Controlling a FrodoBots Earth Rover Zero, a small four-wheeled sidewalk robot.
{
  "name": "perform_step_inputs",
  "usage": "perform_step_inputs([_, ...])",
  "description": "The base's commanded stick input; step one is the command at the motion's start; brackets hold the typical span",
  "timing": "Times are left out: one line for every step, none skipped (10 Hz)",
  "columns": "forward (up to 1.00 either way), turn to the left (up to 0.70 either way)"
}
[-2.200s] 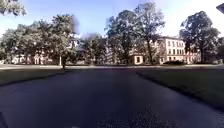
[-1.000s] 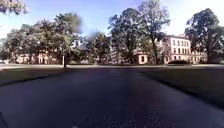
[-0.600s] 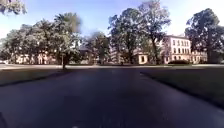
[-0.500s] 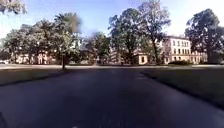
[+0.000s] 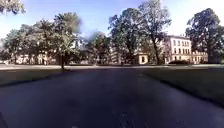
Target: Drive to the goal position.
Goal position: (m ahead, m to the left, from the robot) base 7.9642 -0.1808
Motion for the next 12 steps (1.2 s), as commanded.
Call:
perform_step_inputs([0.5,-0.5])
perform_step_inputs([0.5,-0.5])
perform_step_inputs([0.5,-0.5])
perform_step_inputs([0.5,-0.44])
perform_step_inputs([0.5,-0.15])
perform_step_inputs([0.5,0.0])
perform_step_inputs([0.5,0.0])
perform_step_inputs([0.5,0.0])
perform_step_inputs([0.5,0.0])
perform_step_inputs([0.5,0.0])
perform_step_inputs([0.5,0.0])
perform_step_inputs([0.5,0.0])
